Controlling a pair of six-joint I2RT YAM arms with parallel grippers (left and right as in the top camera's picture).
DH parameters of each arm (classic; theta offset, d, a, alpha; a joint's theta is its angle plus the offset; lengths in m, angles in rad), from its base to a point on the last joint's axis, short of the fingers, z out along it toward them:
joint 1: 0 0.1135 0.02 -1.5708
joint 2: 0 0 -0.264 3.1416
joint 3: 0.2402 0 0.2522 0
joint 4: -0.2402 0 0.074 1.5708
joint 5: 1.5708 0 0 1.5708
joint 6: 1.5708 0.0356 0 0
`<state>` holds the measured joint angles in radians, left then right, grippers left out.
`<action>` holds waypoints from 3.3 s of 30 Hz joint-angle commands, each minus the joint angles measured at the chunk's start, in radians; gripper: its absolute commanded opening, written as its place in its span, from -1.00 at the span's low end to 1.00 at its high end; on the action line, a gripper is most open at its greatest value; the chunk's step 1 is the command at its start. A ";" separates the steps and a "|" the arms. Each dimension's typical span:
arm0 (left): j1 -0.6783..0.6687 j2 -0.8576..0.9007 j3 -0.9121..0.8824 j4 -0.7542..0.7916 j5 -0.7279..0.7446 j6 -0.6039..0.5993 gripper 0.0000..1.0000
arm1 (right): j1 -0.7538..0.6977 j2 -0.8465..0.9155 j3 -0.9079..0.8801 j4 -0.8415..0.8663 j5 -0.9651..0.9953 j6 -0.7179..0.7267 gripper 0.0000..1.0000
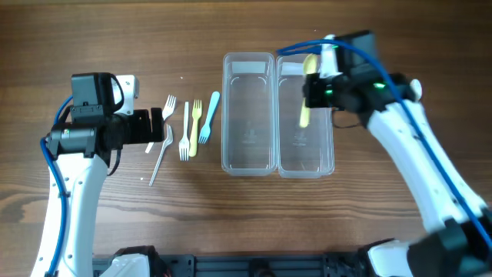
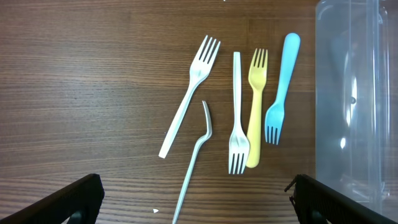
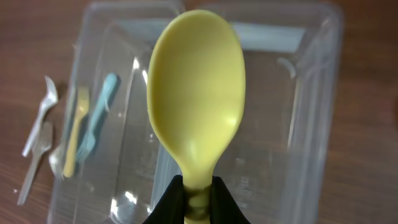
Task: Pack container
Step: 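Carry the yellow spoon into the right container and release, then return the right gripper to the spoons and grasp a white spoon, then place the white spoon into the right container and release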
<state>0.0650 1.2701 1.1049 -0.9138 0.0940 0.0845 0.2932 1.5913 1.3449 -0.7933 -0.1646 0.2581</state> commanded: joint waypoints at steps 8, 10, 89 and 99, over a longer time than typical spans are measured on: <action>0.005 0.003 0.024 -0.001 -0.006 -0.014 1.00 | -0.003 0.108 -0.005 0.026 0.068 -0.077 0.56; 0.005 0.003 0.024 -0.001 -0.006 -0.014 1.00 | -0.027 0.046 0.019 0.020 0.223 -0.078 0.57; 0.005 0.003 0.024 -0.023 -0.006 -0.014 0.99 | -0.048 0.122 -0.051 0.072 -0.065 -0.076 -0.63; 0.005 0.003 0.024 -0.023 -0.006 -0.014 0.99 | -0.193 -0.001 0.011 0.093 0.134 -0.102 0.02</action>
<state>0.0650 1.2709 1.1065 -0.9360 0.0940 0.0845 0.1989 1.6775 1.3075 -0.7013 -0.1661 0.1600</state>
